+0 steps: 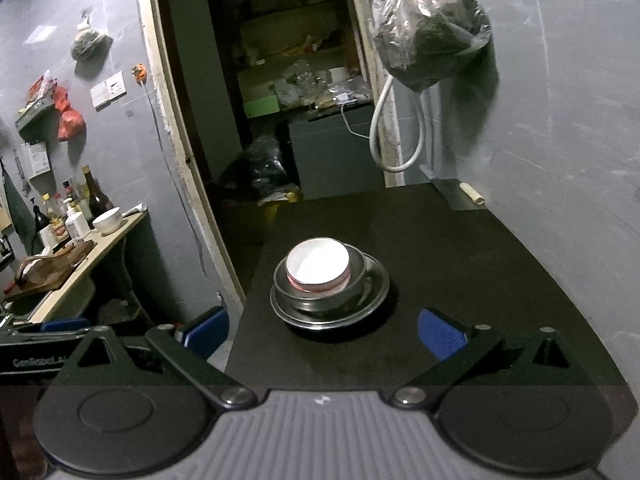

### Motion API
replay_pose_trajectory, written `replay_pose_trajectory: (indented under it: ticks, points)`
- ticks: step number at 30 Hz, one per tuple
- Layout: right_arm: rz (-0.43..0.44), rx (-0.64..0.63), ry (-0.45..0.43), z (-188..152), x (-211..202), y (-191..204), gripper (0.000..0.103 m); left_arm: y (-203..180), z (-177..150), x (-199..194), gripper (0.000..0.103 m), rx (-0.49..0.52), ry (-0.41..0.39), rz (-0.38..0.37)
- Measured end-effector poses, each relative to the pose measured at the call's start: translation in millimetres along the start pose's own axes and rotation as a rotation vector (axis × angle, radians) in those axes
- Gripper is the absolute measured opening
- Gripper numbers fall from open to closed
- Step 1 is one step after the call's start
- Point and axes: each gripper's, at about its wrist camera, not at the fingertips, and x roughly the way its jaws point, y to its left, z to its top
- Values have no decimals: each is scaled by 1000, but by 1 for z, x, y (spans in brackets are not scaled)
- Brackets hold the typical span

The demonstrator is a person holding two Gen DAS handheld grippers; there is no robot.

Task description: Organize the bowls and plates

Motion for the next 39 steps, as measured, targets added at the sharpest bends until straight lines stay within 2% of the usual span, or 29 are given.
replay_pose_trajectory:
  ticks: [14, 27, 39]
  points:
    - [-37, 6, 13, -20, -22, -7, 103, -6, -20, -12, 102, 20, 8, -42]
    - [-59, 22, 71, -41, -25, -12, 103, -4, -40, -9, 102, 20, 50, -55]
    - [-126, 46, 111, -57, -22, -20, 103, -8, -58, 0, 102, 71, 74, -80]
